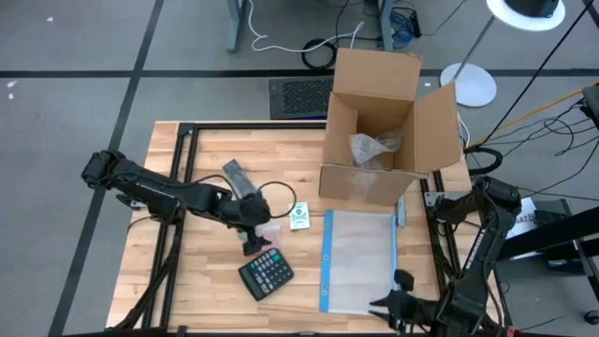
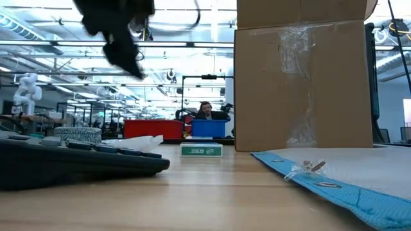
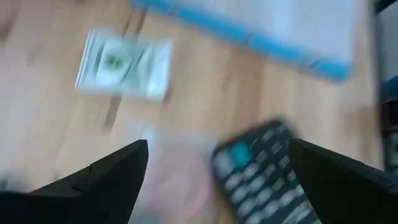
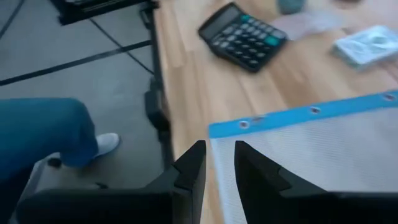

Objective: Unpack boxes
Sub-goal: Open the transparent zip bag

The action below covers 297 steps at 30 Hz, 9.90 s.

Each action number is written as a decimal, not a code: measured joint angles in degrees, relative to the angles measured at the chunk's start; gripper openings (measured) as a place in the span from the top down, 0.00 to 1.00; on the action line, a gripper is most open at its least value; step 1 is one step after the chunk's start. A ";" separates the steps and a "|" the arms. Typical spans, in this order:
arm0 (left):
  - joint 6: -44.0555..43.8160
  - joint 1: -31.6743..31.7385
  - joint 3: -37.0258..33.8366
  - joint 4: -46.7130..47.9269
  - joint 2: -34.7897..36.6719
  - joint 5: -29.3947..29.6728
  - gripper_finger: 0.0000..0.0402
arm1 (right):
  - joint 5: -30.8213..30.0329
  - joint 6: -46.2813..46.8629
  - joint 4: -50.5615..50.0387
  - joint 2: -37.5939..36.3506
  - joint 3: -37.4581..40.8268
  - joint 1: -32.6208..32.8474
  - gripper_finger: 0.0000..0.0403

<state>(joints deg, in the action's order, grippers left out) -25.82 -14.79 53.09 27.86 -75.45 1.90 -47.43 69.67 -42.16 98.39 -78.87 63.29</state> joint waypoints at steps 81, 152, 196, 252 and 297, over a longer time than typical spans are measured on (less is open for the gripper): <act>17.32 -10.84 18.42 -47.98 -41.38 -2.33 0.31 | 4.23 -21.40 27.65 23.83 0.10 -15.83 0.88; 26.32 -16.34 50.86 -10.02 -55.07 15.77 0.31 | 11.65 -7.37 -15.11 24.07 -19.12 -12.07 1.00; 26.76 -15.75 53.19 -15.98 -55.22 14.04 0.92 | 13.66 -7.70 -21.62 23.63 -29.42 -13.53 1.00; 29.72 -16.82 53.28 -11.83 -44.69 14.56 1.00 | -5.48 10.90 -34.61 23.65 -23.28 -4.13 0.67; 26.27 -17.33 58.87 5.31 -44.62 15.15 0.76 | 4.56 -1.24 -36.52 23.65 -30.80 -8.58 1.00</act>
<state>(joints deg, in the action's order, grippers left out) 0.45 -32.12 111.96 33.17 -120.07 17.05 -42.87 68.43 -78.68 122.04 -109.67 54.71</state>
